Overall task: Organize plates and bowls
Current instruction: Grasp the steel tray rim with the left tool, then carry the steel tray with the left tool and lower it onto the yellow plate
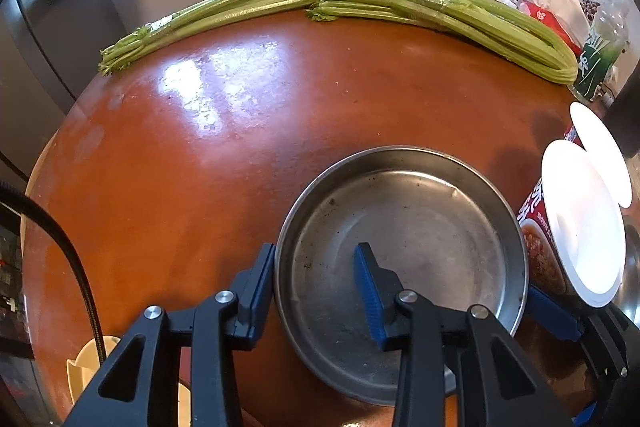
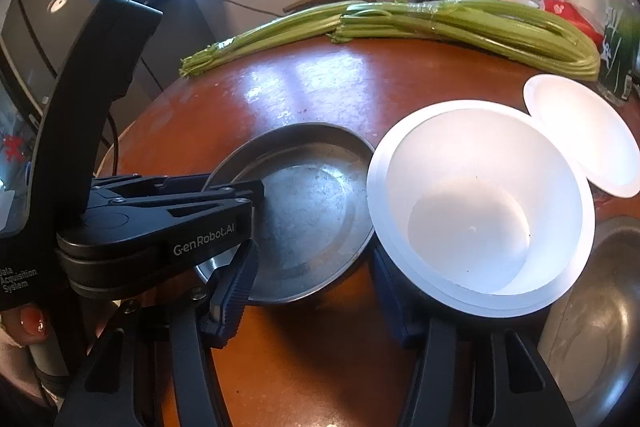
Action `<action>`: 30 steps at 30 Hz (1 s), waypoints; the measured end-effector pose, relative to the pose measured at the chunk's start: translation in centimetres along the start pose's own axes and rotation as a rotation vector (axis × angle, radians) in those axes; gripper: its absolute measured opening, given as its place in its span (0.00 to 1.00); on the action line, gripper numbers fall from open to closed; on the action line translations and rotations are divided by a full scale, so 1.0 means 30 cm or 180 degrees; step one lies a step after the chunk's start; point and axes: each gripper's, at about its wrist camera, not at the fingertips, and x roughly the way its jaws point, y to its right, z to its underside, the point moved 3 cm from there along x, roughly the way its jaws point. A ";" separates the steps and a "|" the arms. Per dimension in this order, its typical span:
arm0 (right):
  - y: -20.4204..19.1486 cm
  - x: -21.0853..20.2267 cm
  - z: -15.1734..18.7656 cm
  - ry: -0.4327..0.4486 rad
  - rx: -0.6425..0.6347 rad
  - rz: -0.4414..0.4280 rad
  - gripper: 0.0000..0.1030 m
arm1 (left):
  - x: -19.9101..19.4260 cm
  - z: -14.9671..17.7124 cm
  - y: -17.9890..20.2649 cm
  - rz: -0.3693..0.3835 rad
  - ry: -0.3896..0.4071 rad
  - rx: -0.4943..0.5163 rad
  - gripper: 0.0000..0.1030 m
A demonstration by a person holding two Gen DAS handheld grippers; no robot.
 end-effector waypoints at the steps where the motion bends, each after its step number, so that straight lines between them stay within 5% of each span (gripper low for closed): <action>1: -0.001 -0.002 0.000 0.0008 -0.0001 -0.0009 0.57 | -0.002 0.001 -0.004 0.0004 -0.0002 -0.0022 0.39; 30: -0.146 -0.245 0.034 0.0403 -0.0310 -0.0228 0.57 | -0.328 0.113 -0.060 -0.0127 0.0590 -0.0199 0.39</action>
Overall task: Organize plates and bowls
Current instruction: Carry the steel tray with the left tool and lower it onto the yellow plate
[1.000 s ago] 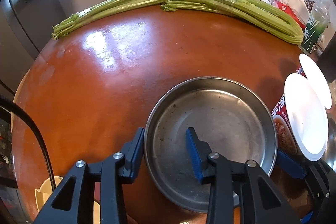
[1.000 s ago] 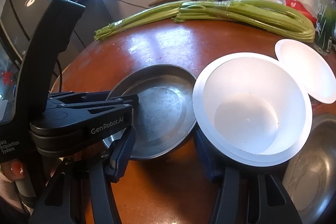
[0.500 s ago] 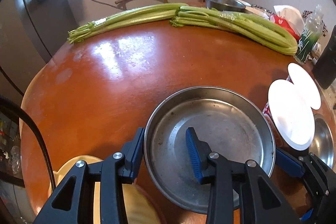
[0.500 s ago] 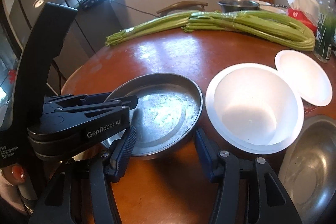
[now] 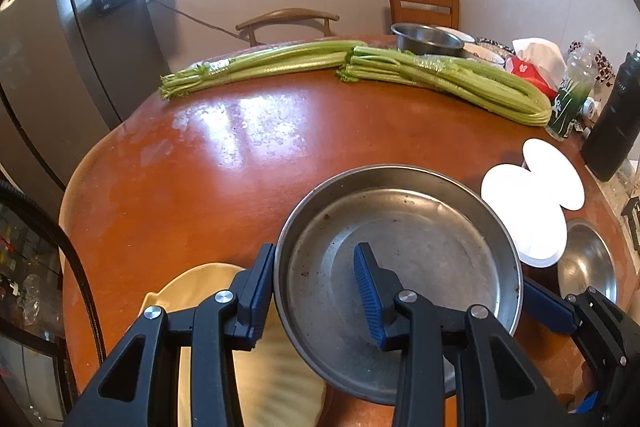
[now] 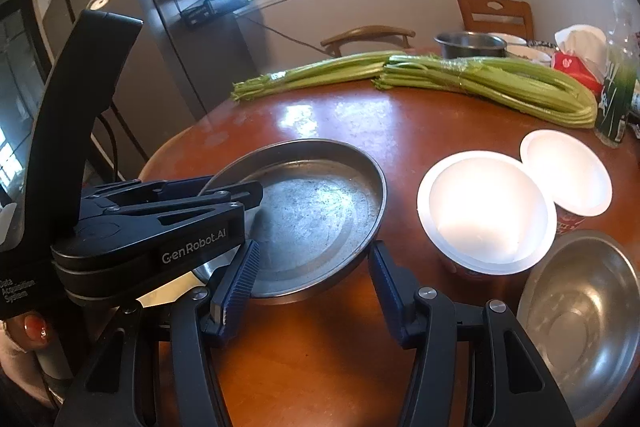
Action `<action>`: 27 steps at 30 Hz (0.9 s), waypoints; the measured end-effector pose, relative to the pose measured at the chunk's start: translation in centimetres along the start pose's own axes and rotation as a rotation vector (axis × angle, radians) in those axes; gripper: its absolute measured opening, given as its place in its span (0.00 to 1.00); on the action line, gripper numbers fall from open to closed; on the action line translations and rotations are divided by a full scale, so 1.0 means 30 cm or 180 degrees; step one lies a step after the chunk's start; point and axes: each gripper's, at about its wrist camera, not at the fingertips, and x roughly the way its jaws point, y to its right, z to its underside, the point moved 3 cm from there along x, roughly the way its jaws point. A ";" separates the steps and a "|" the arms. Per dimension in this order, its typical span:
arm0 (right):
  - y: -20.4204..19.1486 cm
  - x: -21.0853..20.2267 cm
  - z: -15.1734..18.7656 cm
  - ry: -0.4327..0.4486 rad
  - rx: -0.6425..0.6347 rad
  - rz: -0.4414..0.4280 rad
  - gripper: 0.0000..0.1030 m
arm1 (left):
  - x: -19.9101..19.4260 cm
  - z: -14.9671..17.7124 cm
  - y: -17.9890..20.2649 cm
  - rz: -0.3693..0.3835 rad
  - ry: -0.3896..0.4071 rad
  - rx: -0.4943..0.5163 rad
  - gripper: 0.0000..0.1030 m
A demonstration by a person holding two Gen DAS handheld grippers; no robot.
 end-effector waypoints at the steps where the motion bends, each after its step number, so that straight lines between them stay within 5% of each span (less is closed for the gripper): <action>1: -0.005 -0.005 0.001 0.0007 -0.0012 -0.0004 0.57 | -0.009 0.004 -0.002 -0.0004 0.0008 -0.0002 0.39; 27: -0.136 -0.083 0.009 0.0132 -0.0298 -0.0200 0.57 | -0.152 0.099 -0.124 -0.0077 0.0185 -0.0244 0.39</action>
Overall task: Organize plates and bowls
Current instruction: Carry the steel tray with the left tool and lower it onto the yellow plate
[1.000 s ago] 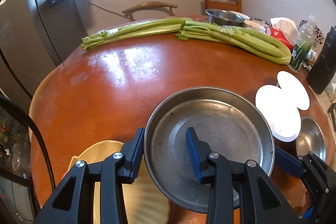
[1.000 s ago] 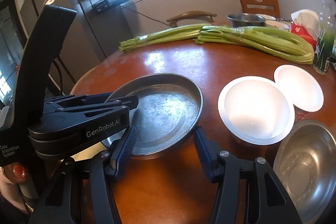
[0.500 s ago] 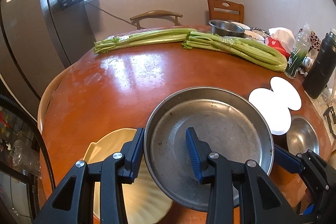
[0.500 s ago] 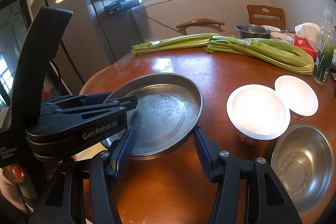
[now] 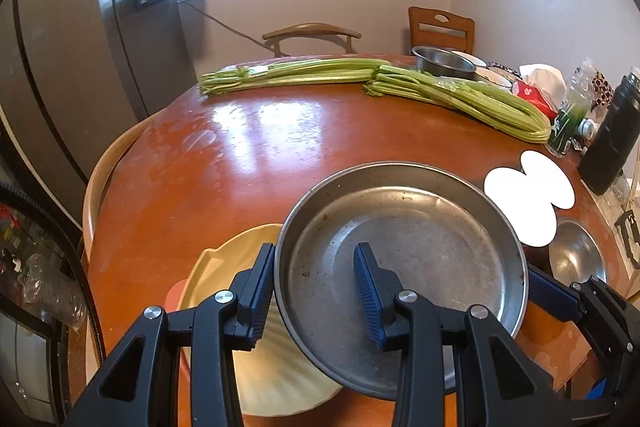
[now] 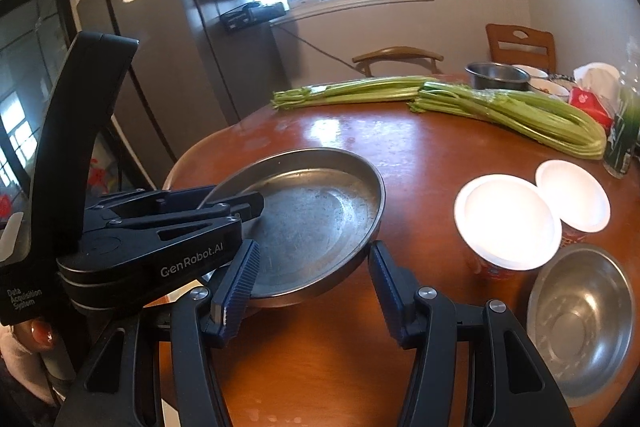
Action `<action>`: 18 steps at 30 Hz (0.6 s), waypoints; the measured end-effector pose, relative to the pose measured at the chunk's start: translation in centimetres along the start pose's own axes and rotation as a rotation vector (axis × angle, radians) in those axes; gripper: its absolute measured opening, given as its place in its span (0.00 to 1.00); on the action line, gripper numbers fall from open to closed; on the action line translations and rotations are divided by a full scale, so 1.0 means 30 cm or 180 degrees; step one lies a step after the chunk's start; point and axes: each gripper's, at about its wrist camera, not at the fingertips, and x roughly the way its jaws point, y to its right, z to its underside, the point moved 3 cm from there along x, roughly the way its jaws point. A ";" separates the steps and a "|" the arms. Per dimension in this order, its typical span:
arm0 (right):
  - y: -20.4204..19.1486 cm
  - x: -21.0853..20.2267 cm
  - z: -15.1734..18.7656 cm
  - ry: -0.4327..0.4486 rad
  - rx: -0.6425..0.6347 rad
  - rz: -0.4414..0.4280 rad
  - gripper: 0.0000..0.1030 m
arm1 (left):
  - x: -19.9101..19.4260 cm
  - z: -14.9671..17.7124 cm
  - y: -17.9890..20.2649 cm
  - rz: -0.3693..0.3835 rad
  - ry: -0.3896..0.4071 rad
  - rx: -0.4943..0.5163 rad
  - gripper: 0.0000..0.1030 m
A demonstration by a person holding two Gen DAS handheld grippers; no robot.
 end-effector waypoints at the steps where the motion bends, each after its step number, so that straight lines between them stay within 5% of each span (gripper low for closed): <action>1: -0.010 0.000 -0.001 0.0005 -0.0017 -0.0011 0.57 | -0.008 0.003 -0.012 -0.0011 0.0016 -0.0015 0.39; 18: -0.200 0.028 0.006 -0.0018 -0.0388 -0.0199 0.57 | -0.086 0.082 -0.191 -0.0170 0.0112 -0.0229 0.39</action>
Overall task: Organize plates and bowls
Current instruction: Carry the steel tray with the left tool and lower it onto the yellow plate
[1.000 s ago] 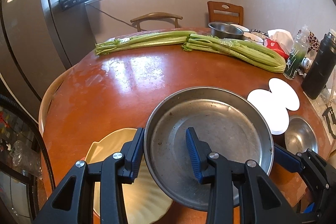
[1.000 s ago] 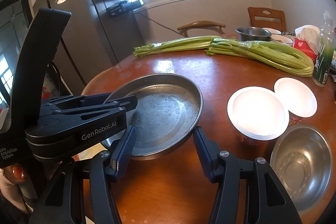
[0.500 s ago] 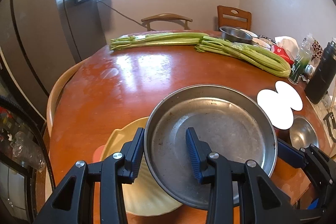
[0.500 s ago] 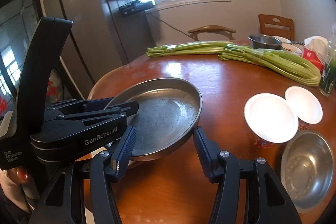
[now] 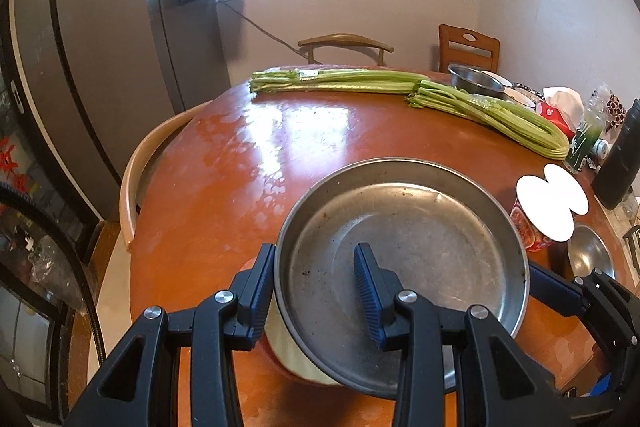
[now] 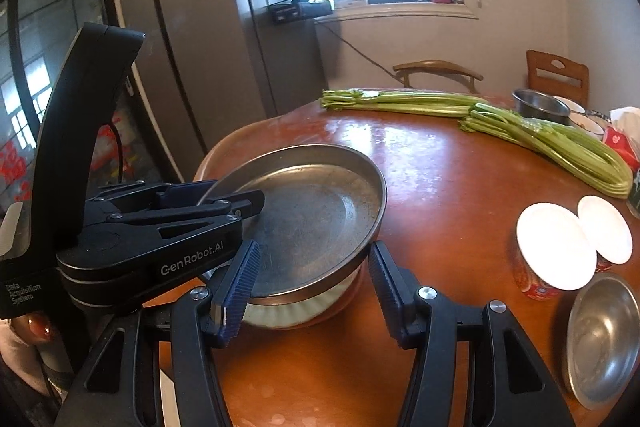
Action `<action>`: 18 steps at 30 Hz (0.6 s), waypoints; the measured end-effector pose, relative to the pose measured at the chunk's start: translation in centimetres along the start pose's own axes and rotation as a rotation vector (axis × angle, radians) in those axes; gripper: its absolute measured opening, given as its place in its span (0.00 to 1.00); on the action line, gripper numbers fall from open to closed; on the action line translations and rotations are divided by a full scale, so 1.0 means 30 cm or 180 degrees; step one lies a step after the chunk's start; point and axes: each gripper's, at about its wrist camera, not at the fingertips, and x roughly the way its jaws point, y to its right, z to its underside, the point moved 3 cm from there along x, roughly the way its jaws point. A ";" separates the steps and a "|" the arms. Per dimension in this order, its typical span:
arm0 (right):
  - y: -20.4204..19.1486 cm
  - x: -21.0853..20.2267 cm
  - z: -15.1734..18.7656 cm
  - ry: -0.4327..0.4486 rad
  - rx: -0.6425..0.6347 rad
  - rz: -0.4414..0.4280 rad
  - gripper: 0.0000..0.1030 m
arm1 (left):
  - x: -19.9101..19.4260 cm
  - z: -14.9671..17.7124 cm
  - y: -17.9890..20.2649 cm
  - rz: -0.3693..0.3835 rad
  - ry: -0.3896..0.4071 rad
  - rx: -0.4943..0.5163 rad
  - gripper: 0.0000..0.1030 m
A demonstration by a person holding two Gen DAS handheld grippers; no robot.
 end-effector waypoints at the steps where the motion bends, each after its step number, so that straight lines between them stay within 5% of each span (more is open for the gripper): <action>1: -0.006 0.004 0.003 -0.0011 -0.0010 -0.0001 0.57 | 0.002 0.005 -0.006 0.0006 0.0000 -0.0014 0.39; 18: -0.034 0.090 0.056 -0.0229 -0.0063 -0.0034 0.57 | 0.077 0.090 -0.058 0.0045 -0.0138 -0.0131 0.39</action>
